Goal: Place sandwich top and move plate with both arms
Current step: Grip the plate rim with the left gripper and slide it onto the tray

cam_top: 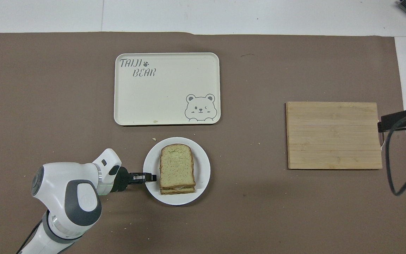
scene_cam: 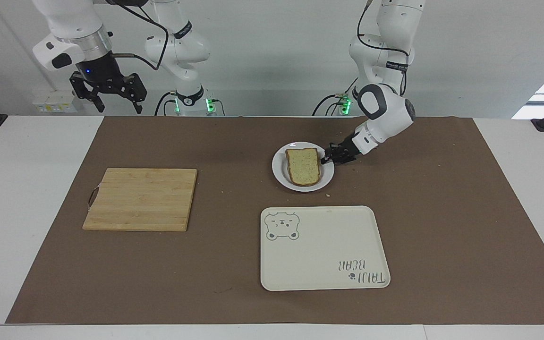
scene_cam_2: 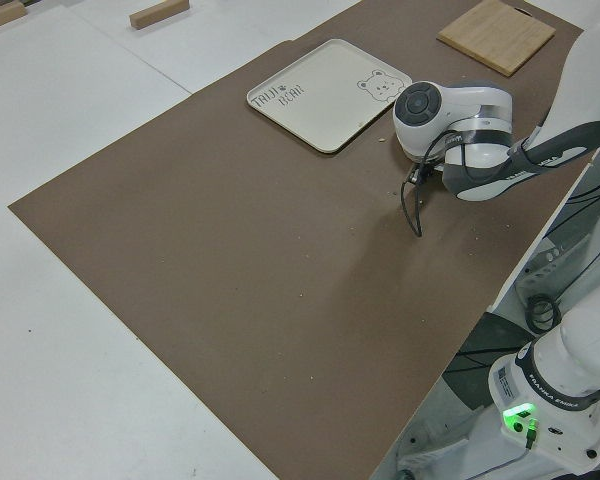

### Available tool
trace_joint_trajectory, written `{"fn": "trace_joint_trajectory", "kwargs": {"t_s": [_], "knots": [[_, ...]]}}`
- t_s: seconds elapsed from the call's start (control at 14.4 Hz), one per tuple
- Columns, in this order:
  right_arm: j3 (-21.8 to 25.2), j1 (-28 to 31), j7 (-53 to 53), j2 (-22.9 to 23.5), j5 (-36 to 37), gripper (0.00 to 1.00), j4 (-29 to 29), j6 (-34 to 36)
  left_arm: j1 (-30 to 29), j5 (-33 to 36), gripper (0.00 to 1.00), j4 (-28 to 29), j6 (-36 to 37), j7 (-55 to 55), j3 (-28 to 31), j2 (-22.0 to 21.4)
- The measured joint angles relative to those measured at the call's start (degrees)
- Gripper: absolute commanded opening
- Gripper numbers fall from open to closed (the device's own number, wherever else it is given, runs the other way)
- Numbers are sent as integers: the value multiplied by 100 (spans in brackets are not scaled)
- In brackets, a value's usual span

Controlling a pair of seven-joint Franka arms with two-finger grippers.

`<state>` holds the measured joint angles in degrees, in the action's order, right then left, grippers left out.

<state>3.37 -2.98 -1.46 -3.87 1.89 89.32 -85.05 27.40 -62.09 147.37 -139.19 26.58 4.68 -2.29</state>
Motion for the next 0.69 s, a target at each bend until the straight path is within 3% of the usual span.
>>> {"fn": "trace_joint_trajectory", "kwargs": {"t_s": [0.42, 0.69], "knots": [[0, 0, 0, 0, 0, 100, 0, 0, -18, -92, 0, -70, 116, 8, 39, -28], [0, 0, 0, 0, 0, 100, 0, 0, -437, -93, 0, -382, 795, 60, 100, -22]]}}
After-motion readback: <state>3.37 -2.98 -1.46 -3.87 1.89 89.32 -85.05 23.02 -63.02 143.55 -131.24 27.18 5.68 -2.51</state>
